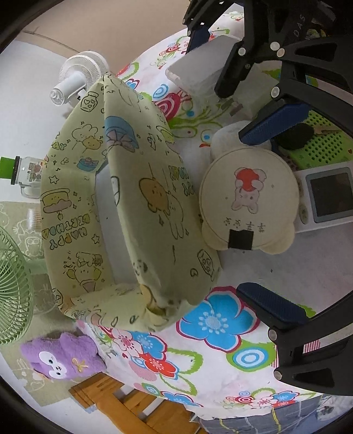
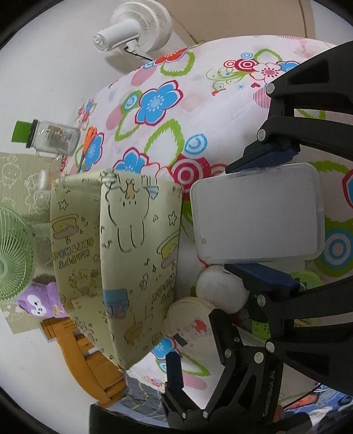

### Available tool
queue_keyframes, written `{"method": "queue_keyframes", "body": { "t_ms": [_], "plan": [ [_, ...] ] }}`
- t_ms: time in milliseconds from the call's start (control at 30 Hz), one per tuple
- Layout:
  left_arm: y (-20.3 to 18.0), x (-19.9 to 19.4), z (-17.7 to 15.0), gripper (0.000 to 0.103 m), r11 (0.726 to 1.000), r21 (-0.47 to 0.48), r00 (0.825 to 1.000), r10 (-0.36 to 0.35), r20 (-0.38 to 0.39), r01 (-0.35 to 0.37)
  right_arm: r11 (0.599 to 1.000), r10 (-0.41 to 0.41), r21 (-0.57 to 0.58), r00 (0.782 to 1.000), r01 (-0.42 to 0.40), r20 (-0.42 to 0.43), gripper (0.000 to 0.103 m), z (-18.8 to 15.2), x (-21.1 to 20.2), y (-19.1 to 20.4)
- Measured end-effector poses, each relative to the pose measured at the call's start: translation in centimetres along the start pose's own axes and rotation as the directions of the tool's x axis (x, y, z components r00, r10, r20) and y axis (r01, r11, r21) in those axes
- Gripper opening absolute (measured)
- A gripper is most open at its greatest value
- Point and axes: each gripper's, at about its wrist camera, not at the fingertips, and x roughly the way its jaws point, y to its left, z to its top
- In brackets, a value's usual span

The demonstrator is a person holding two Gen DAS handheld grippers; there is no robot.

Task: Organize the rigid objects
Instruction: 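Grasp the round bear-face mirror with the left tool while right holds the case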

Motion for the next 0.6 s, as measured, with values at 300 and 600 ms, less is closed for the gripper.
{"method": "queue_keyframes", "body": {
  "t_ms": [300,600],
  "plan": [
    [-0.5,0.9,0.5,0.095,1.0,-0.004,1.0,0.011,-0.02,-0.012,1.0,0.002,0.013,1.0,-0.002,-0.002,0.065,0.7,0.4,-0.4],
    [-0.6,0.4,0.7,0.082,1.0,-0.016,1.0,-0.002,-0.012,0.002,1.0,0.006,0.018,1.0,-0.006,-0.011,0.065,1.1,0.6,-0.4]
  ]
}}
